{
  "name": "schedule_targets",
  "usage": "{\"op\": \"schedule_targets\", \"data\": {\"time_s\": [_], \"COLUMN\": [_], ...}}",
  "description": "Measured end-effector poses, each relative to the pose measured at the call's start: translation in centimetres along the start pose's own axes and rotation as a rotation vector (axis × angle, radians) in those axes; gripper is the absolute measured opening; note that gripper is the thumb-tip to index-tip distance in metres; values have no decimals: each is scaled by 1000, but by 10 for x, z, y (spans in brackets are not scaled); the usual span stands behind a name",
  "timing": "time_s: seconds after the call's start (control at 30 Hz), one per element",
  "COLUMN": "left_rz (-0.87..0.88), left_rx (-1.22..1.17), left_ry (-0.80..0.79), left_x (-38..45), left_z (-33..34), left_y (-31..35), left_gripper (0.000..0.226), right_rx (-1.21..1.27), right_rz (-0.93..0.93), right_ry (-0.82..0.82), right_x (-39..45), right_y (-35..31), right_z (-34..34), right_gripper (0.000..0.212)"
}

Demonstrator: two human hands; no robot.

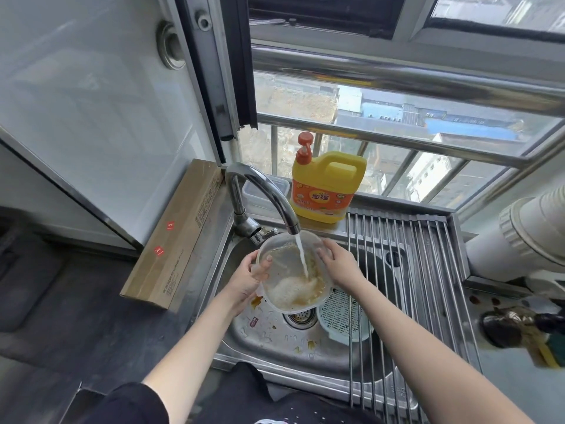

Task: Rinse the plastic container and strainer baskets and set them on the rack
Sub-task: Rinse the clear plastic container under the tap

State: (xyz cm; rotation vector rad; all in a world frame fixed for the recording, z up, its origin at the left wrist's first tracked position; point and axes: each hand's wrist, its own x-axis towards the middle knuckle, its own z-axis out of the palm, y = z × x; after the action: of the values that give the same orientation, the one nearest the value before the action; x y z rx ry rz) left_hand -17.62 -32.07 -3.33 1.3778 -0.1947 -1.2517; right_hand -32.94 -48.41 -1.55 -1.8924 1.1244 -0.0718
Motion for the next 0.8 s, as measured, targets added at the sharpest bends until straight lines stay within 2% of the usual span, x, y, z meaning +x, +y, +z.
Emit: {"op": "schedule_targets", "data": {"time_s": [0.07,0.23,0.37,0.53,0.63,0.8], "left_rz": [-1,-6,-25,-48,-96,-207], "left_rx": [-12,-9,-2,-123,-207,-314], "left_ry": [-9,23,63,21,-8,45], "left_x": [-3,-4,-3,0,4,13], "left_z": [1,0,-2,-1,2,5], "left_y": [1,2,3,-2,-7,-19], "left_gripper": [92,58,50,36,37,43], "right_rx": [4,9,21,-16,-6,-86], "right_rz": [-8,-18,-29,-119,-111,-102], "right_ry": [5,6,5,122,178,227], "right_x": [-2,-4,-7,-11,-11,-8], "right_y": [-2,-7,-12,-30,-42,-49], "right_z": [-1,-1,0,-1,-2,-1], "right_gripper": [48,48,44,31,22,18]}}
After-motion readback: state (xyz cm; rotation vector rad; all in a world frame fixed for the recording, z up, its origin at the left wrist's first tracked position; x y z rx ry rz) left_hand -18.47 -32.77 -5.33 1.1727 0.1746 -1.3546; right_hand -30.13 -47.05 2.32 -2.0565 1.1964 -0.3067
